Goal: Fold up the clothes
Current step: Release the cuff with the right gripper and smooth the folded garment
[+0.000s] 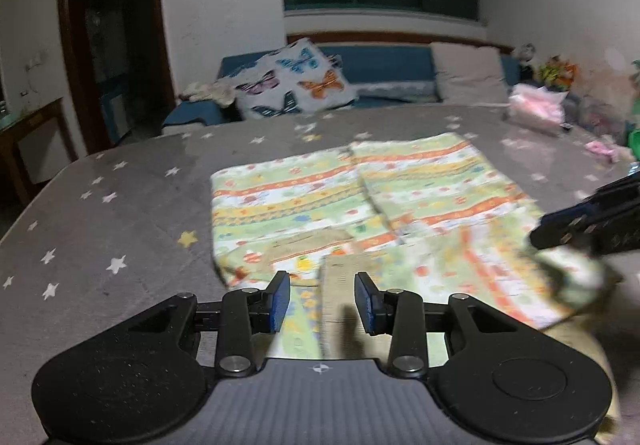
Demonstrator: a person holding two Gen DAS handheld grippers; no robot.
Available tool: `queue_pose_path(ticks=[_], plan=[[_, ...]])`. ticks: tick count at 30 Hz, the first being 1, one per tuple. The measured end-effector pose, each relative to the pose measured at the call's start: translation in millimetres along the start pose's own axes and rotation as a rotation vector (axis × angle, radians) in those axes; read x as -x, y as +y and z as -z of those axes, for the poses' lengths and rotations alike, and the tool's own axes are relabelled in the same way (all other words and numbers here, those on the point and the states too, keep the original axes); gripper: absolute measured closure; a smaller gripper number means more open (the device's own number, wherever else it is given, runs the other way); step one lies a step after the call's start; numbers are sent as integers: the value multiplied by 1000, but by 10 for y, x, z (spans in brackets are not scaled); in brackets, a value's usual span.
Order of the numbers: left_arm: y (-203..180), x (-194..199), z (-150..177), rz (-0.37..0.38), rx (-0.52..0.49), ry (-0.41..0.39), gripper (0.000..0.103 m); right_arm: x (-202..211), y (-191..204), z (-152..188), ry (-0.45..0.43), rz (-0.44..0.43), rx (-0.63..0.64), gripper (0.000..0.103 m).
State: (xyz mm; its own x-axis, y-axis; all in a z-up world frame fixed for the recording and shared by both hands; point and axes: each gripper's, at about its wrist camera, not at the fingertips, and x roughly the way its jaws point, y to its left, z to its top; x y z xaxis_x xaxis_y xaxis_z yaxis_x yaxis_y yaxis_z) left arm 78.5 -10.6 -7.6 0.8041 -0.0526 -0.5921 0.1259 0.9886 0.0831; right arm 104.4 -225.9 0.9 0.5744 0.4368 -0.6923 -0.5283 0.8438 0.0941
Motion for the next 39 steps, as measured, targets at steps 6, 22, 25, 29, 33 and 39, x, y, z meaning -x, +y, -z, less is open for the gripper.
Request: queue_pose_path(ticks=[6,22,25,29,33,39], plan=[[-191,124,95,65,-69,-7,63,94,298,153,15,-59,67,73],[-195,426,220,118,-164,-5,64,383,194,464,30,14,78,72],[-164,576,285,118,-225,-7,59,461,174,425,13,12,76,73],[-218,744,422,129,-332,-14,53,397,151,446,32,12,72,72],[-387,819,555,143,-456,-44,48,425,212,449,31,9,110,69],[-710,743,626,188,-575,-114,48,526,292,462,39,-2,184,63]])
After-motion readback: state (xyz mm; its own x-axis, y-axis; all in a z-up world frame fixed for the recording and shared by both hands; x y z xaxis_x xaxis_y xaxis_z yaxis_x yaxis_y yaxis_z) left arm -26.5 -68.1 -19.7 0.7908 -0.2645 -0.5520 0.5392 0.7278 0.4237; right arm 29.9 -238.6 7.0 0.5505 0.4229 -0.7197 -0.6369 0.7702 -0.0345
